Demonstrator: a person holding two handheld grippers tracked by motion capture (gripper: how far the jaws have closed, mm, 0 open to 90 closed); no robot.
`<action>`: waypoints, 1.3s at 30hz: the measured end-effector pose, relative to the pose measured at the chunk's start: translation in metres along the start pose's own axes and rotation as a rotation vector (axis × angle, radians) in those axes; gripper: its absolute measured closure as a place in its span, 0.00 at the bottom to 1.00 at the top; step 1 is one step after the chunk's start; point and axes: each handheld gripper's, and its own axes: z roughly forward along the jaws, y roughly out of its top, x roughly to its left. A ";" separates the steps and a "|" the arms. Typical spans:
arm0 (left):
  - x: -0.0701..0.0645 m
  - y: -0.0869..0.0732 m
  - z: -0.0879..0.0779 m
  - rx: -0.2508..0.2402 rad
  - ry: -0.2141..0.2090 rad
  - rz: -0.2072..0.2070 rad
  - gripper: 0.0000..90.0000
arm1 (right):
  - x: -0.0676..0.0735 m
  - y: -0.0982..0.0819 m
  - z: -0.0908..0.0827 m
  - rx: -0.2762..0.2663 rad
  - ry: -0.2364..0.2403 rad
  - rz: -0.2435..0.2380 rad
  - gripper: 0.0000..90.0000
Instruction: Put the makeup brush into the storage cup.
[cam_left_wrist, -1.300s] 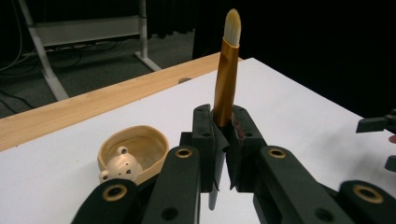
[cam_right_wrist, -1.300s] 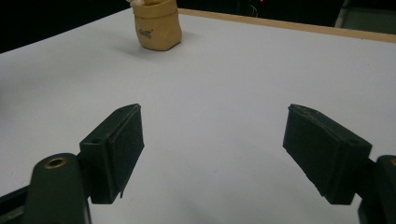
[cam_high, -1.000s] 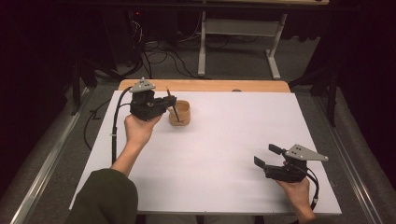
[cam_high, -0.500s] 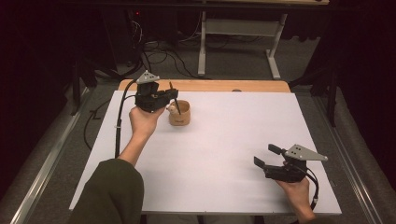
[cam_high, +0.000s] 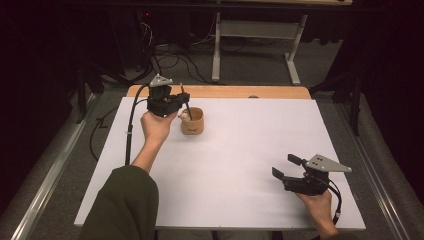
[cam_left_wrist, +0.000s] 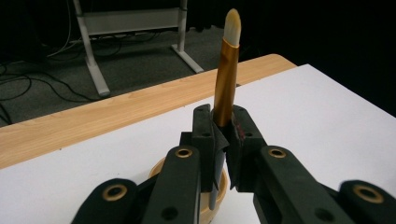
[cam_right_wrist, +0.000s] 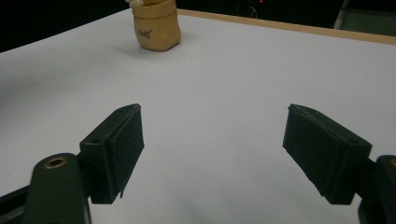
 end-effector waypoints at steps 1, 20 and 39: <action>0.000 0.000 0.001 0.003 0.003 0.006 0.92 | 0.000 0.000 0.000 0.001 0.000 -0.001 0.24; 0.004 -0.002 0.019 0.017 0.041 -0.024 0.92 | 0.000 0.000 0.001 -0.002 0.007 -0.003 0.24; 0.005 -0.007 0.033 0.070 0.049 -0.049 0.92 | 0.002 0.000 0.004 0.022 0.014 -0.006 0.26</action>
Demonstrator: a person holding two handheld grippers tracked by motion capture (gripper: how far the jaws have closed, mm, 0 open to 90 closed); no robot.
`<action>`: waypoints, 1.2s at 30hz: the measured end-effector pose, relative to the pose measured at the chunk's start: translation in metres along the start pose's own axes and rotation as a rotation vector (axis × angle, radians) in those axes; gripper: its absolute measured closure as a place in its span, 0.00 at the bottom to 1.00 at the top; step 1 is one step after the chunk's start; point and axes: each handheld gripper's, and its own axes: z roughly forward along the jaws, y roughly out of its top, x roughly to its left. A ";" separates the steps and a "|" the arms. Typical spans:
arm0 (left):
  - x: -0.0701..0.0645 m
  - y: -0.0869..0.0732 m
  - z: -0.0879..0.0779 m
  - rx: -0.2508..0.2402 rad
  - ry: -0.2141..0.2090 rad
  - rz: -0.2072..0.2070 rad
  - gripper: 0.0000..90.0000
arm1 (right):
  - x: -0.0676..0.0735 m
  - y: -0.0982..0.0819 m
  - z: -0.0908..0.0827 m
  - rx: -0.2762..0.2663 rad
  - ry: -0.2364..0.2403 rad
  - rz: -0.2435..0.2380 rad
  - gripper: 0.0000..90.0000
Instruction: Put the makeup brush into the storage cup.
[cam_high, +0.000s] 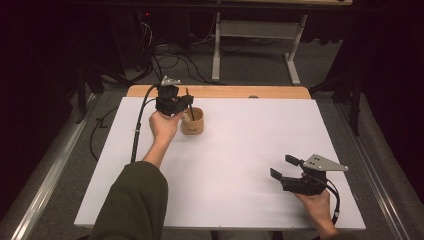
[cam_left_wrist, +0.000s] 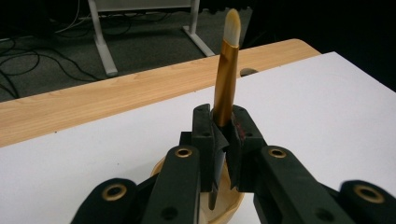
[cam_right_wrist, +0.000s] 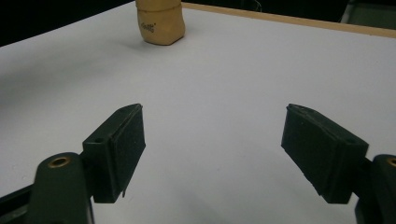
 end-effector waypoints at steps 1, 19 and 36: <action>0.000 0.000 0.000 0.001 0.001 -0.002 0.92 | 0.000 0.000 0.000 -0.002 0.000 -0.001 0.26; -0.001 -0.003 0.009 0.032 0.010 0.005 0.92 | 0.000 0.000 0.001 0.006 -0.001 -0.006 0.27; 0.000 -0.005 0.017 0.069 0.063 -0.026 0.56 | 0.000 0.000 0.000 0.000 -0.008 -0.010 0.27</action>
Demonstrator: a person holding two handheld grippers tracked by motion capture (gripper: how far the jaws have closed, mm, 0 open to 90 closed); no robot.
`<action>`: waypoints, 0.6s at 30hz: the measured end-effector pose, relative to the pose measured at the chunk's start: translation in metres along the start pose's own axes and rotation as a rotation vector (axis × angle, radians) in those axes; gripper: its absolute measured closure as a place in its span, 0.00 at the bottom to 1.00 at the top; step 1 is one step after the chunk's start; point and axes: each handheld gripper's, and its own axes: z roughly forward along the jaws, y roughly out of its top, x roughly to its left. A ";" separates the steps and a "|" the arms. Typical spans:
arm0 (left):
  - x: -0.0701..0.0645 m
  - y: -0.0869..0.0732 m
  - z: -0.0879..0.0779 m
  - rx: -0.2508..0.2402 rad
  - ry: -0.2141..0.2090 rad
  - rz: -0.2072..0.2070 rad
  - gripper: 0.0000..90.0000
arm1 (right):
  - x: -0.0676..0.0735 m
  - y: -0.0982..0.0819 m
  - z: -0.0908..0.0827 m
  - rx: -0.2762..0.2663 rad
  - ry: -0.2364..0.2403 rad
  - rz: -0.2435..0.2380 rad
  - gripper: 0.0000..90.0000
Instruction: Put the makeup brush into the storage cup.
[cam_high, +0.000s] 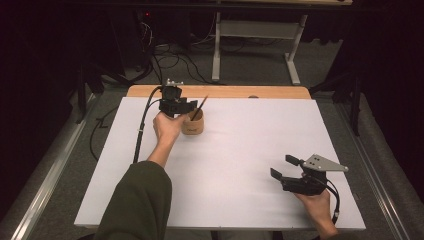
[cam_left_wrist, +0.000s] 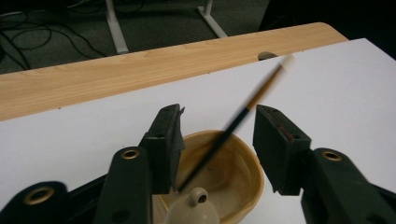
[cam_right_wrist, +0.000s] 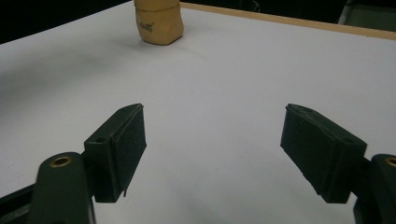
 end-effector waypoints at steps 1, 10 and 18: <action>-0.001 0.000 -0.001 -0.001 0.003 0.013 0.55 | 0.000 0.000 0.000 0.000 -0.001 0.001 0.27; -0.007 0.000 -0.012 -0.040 -0.018 0.059 0.48 | 0.000 0.000 -0.001 -0.007 -0.003 0.001 0.27; -0.009 0.000 -0.024 -0.064 -0.027 0.077 0.44 | 0.001 0.000 -0.001 -0.007 -0.003 0.000 0.27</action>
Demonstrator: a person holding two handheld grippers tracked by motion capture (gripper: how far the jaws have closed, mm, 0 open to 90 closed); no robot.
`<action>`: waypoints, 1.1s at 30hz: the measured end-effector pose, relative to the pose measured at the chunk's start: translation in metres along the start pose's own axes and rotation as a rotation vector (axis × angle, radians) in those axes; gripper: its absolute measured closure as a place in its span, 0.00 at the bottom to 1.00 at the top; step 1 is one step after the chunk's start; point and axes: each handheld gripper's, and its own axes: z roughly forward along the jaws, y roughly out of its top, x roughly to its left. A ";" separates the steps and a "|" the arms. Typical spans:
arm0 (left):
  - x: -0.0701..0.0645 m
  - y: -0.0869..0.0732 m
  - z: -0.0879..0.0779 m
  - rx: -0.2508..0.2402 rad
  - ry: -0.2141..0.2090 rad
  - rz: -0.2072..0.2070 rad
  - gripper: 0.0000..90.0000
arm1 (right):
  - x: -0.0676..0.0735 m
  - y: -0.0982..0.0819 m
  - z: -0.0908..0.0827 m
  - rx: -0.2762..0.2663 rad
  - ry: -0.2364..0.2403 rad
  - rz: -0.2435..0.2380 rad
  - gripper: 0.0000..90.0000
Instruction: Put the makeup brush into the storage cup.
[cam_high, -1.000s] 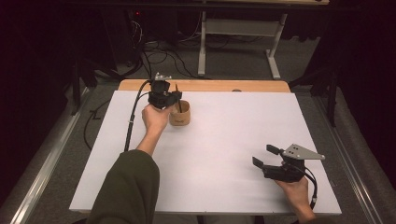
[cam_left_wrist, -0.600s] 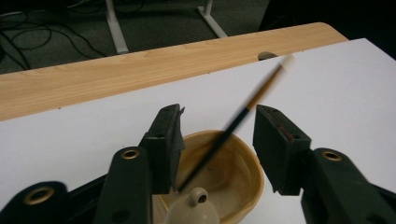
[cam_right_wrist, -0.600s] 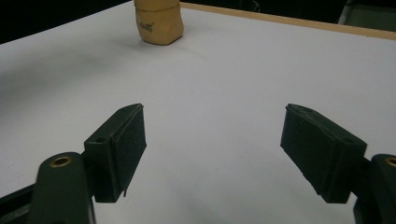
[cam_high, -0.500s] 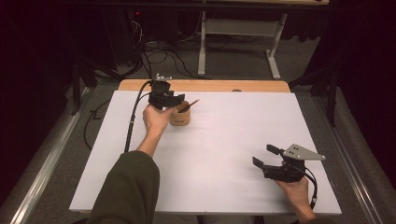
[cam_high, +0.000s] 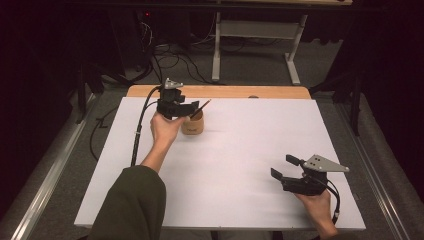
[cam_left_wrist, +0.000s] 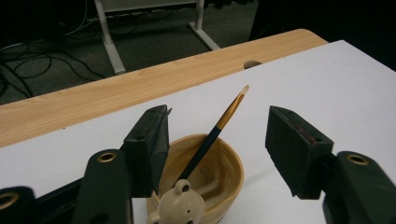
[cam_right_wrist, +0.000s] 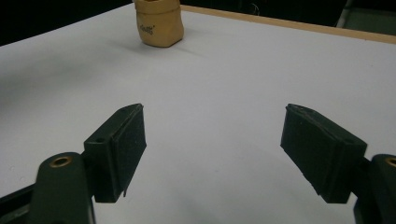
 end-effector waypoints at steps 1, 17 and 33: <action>0.000 0.000 -0.001 -0.004 0.002 0.000 0.44 | 0.000 0.000 0.000 0.000 0.001 0.000 0.27; 0.003 -0.003 -0.019 -0.028 -0.005 0.025 0.41 | -0.001 0.000 0.000 -0.003 0.006 0.008 0.26; -0.004 -0.004 -0.034 -0.067 -0.031 0.043 0.41 | -0.001 0.000 -0.001 -0.017 0.009 0.012 0.26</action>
